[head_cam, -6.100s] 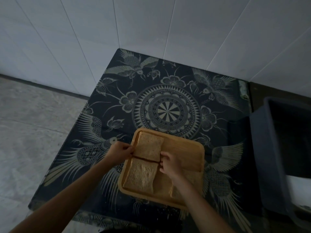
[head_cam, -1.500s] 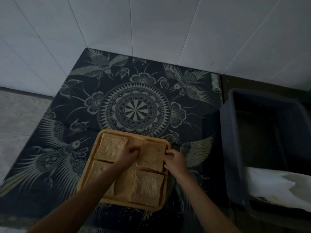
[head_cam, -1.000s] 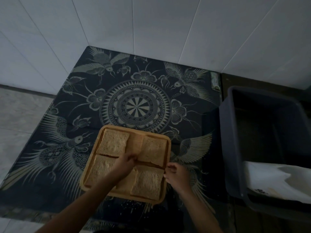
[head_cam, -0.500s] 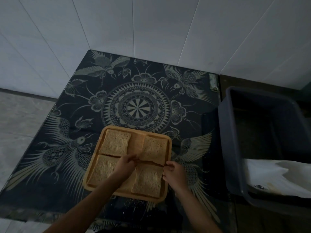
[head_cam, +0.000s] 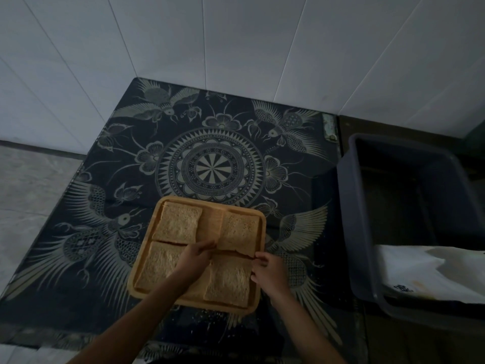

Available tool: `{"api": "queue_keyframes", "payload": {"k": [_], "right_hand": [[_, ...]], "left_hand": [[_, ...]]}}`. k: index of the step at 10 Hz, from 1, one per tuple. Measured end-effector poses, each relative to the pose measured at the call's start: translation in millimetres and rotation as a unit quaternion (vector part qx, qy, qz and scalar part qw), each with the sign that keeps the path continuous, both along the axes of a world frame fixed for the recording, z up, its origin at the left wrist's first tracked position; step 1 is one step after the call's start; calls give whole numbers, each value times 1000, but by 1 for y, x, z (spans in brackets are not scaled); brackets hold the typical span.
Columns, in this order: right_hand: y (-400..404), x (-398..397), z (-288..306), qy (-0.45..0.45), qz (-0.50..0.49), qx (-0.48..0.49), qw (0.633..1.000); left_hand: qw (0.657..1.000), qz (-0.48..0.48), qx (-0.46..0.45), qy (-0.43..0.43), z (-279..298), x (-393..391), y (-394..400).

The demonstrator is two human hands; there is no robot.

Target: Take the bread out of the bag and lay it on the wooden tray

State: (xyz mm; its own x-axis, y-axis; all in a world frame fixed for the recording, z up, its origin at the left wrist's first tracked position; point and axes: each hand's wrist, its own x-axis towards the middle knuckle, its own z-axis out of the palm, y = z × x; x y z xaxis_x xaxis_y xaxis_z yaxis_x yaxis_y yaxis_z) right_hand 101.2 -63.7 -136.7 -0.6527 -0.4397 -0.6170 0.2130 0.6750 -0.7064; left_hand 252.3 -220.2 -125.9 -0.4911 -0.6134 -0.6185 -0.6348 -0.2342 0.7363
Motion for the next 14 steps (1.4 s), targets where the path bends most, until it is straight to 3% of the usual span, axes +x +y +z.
{"api": "queue_keyframes", "payload": {"k": [12,14], "right_hand": [[3,-3,11,-2,38,-14,999],[8,-17,36,125,100,-7,987]], "left_hand": [[998,-35,-49,-22,4,1,5],[984,-65,-168,-16,18,-5,12]]}}
